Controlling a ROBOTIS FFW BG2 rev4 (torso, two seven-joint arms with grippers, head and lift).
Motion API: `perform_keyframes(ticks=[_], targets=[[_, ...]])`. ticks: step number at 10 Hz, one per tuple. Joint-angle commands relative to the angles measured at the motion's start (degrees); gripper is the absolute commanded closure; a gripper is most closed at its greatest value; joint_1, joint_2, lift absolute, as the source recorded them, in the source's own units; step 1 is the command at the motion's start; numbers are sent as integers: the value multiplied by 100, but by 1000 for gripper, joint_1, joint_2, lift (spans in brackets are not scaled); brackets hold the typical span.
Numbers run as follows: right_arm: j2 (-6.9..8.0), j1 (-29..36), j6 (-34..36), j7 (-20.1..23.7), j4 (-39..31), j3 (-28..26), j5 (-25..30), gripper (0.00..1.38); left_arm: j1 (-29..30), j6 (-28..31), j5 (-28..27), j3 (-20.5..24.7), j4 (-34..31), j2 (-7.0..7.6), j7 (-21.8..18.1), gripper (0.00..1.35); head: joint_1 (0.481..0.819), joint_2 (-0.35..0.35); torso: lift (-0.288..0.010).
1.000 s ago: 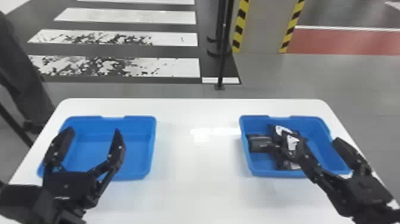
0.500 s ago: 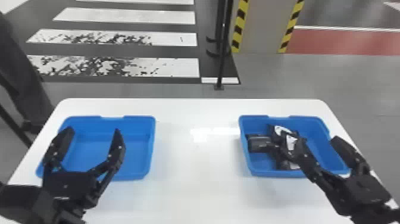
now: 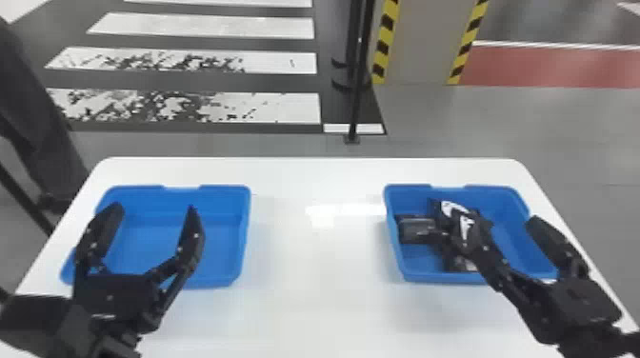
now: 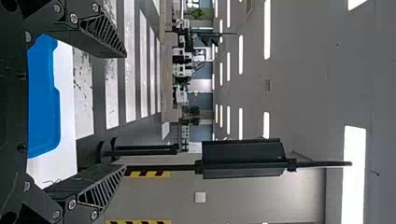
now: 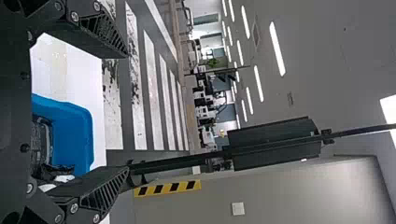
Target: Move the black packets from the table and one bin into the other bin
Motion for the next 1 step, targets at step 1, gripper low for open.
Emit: perform_keyframes(ticks=[1], targets=[[-9, -15, -7, 0, 13, 10, 2, 177, 0, 5, 0, -3, 0, 9, 0, 205, 695, -46, -110]])
